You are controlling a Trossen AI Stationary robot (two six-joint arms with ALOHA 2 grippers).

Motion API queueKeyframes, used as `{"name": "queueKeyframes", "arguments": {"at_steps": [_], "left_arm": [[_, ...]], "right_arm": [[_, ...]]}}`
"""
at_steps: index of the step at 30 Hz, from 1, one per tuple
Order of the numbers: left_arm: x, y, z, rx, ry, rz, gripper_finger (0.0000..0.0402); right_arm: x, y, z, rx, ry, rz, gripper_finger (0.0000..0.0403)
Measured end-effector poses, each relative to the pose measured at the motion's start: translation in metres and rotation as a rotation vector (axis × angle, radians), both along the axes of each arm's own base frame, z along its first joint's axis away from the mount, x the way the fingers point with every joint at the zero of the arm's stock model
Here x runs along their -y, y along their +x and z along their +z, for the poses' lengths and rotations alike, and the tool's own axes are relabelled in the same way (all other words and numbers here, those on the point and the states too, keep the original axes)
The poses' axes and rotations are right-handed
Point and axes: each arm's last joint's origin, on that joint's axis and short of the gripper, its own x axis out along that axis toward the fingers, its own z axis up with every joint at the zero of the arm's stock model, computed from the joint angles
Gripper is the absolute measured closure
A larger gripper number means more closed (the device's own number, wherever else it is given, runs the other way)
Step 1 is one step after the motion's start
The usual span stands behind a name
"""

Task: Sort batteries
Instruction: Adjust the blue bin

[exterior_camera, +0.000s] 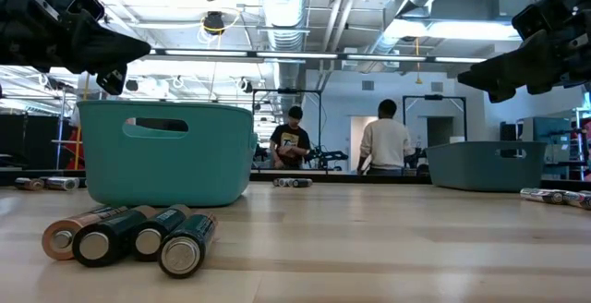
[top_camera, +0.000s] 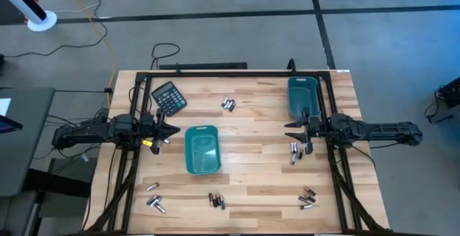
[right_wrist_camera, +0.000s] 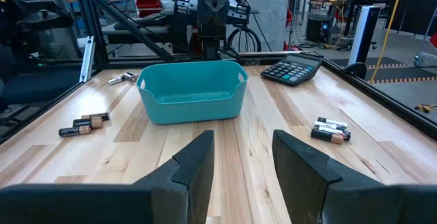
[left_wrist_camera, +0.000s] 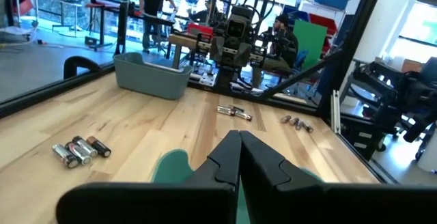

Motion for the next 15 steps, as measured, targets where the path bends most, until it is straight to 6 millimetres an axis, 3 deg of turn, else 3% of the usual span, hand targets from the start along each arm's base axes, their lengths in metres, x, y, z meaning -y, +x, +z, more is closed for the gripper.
{"name": "queueKeyframes", "arguments": {"at_steps": [6,10,15], "left_arm": [[-0.001,0.0,0.002,0.005,0.01,0.035,0.0398],[-0.004,-0.002,0.008,0.038,-0.122,0.129,0.0398],[-0.004,-0.003,0.011,0.053,-0.149,0.146,0.0398]], "right_arm": [[0.0,0.0,0.0,0.0,0.0,0.0,0.0235],[0.0,0.0,0.0,0.0,0.0,0.0,0.0235],[0.0,0.0,0.0,-0.001,0.0,0.0,0.0235]]}}
